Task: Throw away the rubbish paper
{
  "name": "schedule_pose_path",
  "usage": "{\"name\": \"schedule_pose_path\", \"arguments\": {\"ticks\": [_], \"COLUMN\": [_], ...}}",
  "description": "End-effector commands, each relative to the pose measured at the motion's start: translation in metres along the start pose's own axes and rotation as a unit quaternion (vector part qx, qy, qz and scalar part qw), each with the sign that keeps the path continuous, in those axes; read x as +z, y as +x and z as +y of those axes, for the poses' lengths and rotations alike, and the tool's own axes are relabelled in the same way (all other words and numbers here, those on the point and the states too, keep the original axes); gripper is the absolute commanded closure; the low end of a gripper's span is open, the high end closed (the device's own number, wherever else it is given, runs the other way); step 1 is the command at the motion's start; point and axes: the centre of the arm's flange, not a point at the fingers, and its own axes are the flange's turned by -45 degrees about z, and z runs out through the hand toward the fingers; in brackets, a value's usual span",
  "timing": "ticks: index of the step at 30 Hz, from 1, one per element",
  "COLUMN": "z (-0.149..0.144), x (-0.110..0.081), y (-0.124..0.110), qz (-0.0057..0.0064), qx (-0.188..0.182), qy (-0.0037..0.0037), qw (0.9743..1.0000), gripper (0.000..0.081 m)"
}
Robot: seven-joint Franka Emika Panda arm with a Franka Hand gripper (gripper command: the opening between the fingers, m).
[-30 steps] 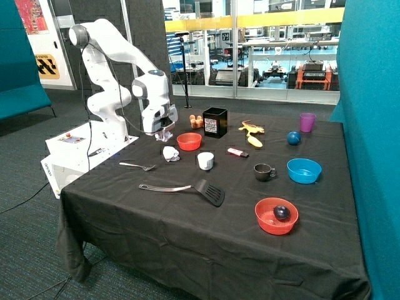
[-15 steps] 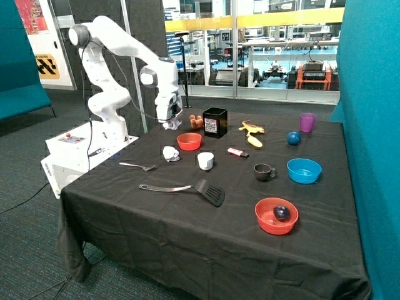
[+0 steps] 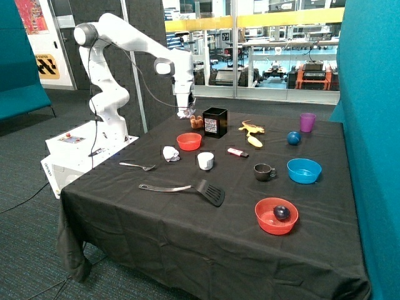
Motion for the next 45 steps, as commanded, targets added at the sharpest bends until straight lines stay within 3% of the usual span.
{"name": "schedule_pose_path", "arguments": {"ticks": [1,14,30,39,44,45], "z": [-0.030,-0.047,-0.082,-0.077,-0.072,-0.071], "x": [-0.023,-0.030,-0.013,-0.009,-0.009,-0.009], "y": [0.045,0.076,0.120,0.149,0.150,0.149], "qz": [-0.0035,-0.0035,-0.0035,-0.0035,-0.0035,-0.0035], "qx": [-0.043,-0.045,-0.057,-0.045,-0.040,-0.040], "qy": [-0.00080,-0.00079,-0.00074,-0.00079,-0.00081,-0.00080], "qw": [0.9991,0.9990,0.9983,0.9990,0.9992,0.9992], "gripper": [0.0808,0.0808,0.0808,0.0808,0.0808,0.0726]}}
